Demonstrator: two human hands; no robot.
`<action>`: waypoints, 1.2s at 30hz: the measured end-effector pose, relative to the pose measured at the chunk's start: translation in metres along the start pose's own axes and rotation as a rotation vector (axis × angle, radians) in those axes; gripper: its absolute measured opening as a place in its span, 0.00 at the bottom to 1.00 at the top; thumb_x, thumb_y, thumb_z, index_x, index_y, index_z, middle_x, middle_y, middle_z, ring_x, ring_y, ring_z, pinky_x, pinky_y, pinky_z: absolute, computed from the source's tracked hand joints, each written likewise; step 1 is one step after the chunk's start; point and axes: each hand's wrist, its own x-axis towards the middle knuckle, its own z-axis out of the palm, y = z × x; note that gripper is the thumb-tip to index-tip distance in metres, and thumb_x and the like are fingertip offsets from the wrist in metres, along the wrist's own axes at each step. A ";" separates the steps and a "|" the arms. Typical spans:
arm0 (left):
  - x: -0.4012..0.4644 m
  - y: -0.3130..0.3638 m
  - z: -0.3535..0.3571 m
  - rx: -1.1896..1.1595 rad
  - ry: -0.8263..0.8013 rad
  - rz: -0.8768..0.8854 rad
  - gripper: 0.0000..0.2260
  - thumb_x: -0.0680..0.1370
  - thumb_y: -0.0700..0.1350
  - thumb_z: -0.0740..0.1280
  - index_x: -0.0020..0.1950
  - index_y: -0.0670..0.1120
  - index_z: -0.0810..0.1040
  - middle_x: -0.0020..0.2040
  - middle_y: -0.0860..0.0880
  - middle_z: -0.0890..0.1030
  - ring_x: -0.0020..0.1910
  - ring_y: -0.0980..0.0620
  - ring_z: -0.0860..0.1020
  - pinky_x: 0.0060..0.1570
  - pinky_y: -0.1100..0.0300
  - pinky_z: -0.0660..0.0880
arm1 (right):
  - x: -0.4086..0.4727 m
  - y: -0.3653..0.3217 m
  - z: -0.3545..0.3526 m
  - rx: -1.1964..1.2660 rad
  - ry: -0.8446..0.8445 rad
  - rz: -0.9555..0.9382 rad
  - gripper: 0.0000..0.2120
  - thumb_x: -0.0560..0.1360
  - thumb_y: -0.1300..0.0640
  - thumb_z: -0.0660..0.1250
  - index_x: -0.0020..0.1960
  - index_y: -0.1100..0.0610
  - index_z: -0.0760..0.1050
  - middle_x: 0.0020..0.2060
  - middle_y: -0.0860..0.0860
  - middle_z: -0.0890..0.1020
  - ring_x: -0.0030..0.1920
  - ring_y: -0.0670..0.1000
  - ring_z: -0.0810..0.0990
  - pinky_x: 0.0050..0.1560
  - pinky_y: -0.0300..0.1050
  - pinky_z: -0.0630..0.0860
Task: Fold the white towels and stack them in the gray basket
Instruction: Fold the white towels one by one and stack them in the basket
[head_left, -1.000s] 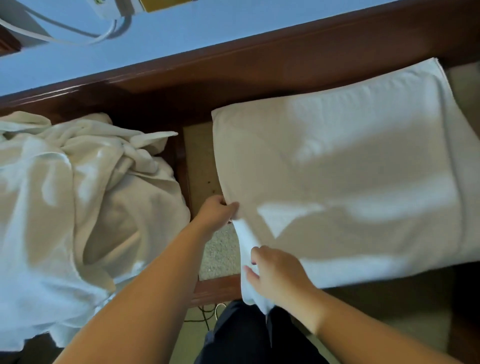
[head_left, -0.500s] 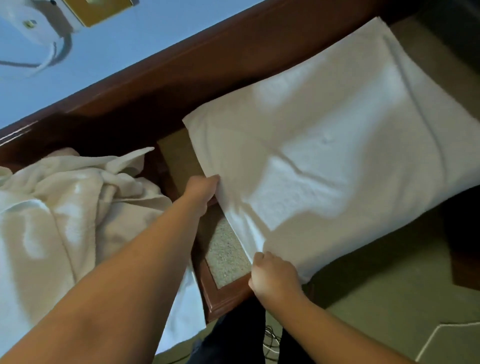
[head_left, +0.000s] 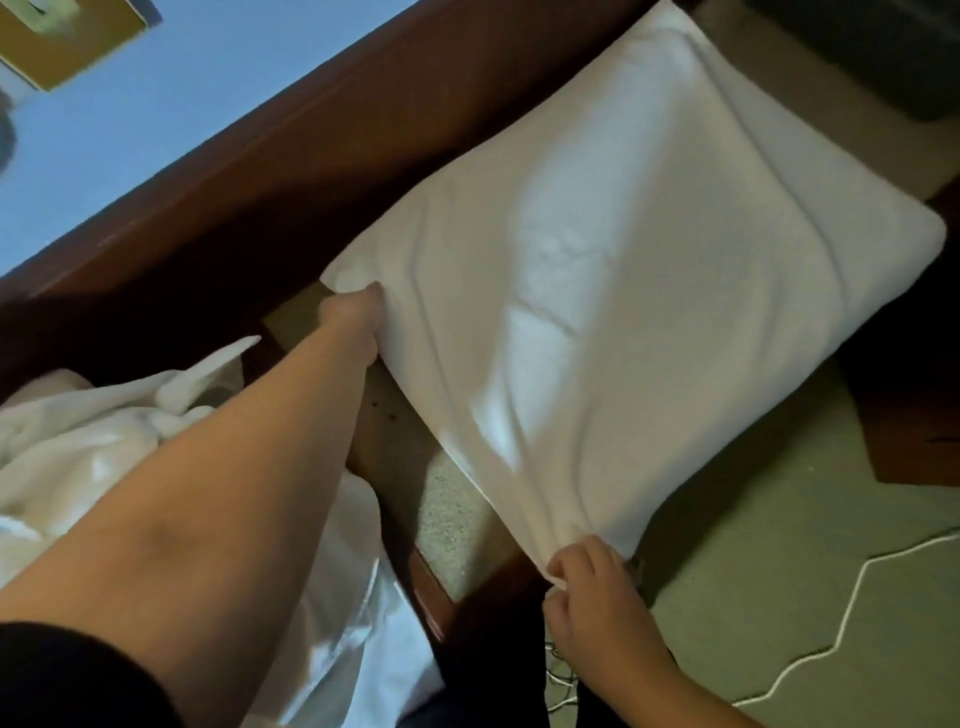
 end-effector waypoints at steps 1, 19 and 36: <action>-0.002 0.010 0.001 -0.010 0.037 0.007 0.29 0.81 0.52 0.70 0.79 0.45 0.66 0.67 0.48 0.74 0.67 0.44 0.75 0.58 0.55 0.75 | -0.002 -0.001 -0.003 0.039 0.048 0.030 0.10 0.69 0.57 0.67 0.46 0.46 0.69 0.45 0.43 0.67 0.45 0.47 0.69 0.44 0.40 0.70; 0.007 0.082 -0.020 0.317 0.264 0.312 0.19 0.82 0.51 0.65 0.71 0.44 0.75 0.65 0.41 0.79 0.62 0.38 0.80 0.60 0.45 0.79 | -0.001 0.066 -0.074 -0.102 0.102 0.507 0.09 0.73 0.57 0.71 0.46 0.51 0.70 0.43 0.50 0.71 0.46 0.58 0.77 0.42 0.52 0.72; -0.031 0.121 -0.015 0.171 0.145 0.206 0.11 0.82 0.48 0.68 0.61 0.44 0.78 0.51 0.46 0.83 0.39 0.49 0.84 0.31 0.58 0.79 | -0.073 0.103 -0.122 0.397 0.160 0.400 0.12 0.81 0.51 0.65 0.51 0.31 0.74 0.43 0.39 0.82 0.44 0.43 0.82 0.45 0.38 0.76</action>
